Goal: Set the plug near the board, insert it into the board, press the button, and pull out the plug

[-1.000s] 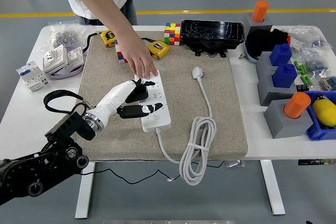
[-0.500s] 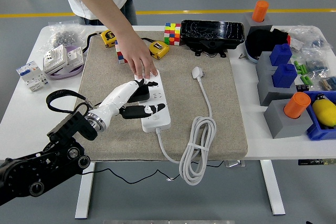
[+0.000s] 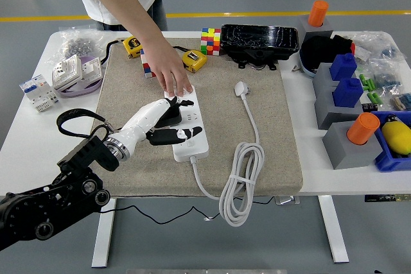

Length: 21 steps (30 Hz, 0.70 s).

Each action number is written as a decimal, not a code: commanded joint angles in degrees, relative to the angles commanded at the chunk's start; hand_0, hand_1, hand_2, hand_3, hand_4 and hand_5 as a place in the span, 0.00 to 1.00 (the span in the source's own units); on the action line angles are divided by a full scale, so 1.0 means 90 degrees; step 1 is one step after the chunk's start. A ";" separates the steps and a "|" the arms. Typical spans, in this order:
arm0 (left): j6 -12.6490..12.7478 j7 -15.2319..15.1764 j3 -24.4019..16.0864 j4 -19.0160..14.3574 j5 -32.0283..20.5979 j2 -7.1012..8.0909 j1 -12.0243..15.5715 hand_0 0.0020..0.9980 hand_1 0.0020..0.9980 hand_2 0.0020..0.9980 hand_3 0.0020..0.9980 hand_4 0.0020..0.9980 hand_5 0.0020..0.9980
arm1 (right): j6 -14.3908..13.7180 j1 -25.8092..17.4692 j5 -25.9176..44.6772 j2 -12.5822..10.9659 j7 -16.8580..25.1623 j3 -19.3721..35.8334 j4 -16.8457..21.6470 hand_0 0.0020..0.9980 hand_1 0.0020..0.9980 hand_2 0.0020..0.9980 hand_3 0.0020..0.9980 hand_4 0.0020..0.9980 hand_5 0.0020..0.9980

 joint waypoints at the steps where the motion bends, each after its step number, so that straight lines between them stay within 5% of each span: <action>1: 0.0004 -0.0009 -0.0011 -0.0007 -0.0003 0.0003 0.0004 0.77 0.83 0.85 0.79 0.87 0.61 | -0.0001 0.0001 0.0002 0.0002 0.0000 -0.0001 0.0000 0.68 0.69 0.70 0.60 0.94 0.53; 13: 0.0110 -0.0232 -0.0406 -0.0163 -0.0100 0.0091 0.0121 0.75 0.82 0.83 0.79 0.87 0.61 | -0.0001 0.0000 0.0000 -0.0003 -0.0001 -0.0012 -0.0010 0.68 0.69 0.70 0.60 0.94 0.53; 14: 0.0122 -0.0263 -0.0451 -0.0187 -0.0129 0.0101 0.0135 0.64 0.72 0.77 0.77 0.87 0.61 | -0.0001 0.0003 0.0000 -0.0001 -0.0003 -0.0010 -0.0012 0.68 0.69 0.70 0.60 0.94 0.53; 19: 0.0116 -0.0322 -0.0752 -0.0419 -0.0324 0.0170 0.0231 0.64 0.72 0.77 0.77 0.87 0.61 | -0.0001 0.0016 0.0003 -0.0008 -0.0002 -0.0025 -0.0004 0.68 0.69 0.70 0.60 0.94 0.53; 20: 0.0100 -0.0305 -0.0818 -0.0488 -0.0391 0.0188 0.0252 0.35 0.50 0.58 0.74 0.86 0.54 | 0.0000 0.0018 0.0002 -0.0014 -0.0004 -0.0029 -0.0002 0.68 0.69 0.70 0.60 0.94 0.53; 21: 0.0084 -0.0288 -0.0860 -0.0532 -0.0428 0.0199 0.0266 0.35 0.50 0.58 0.74 0.86 0.54 | 0.0000 0.0019 0.0001 -0.0017 -0.0004 -0.0032 -0.0002 0.68 0.69 0.70 0.60 0.94 0.53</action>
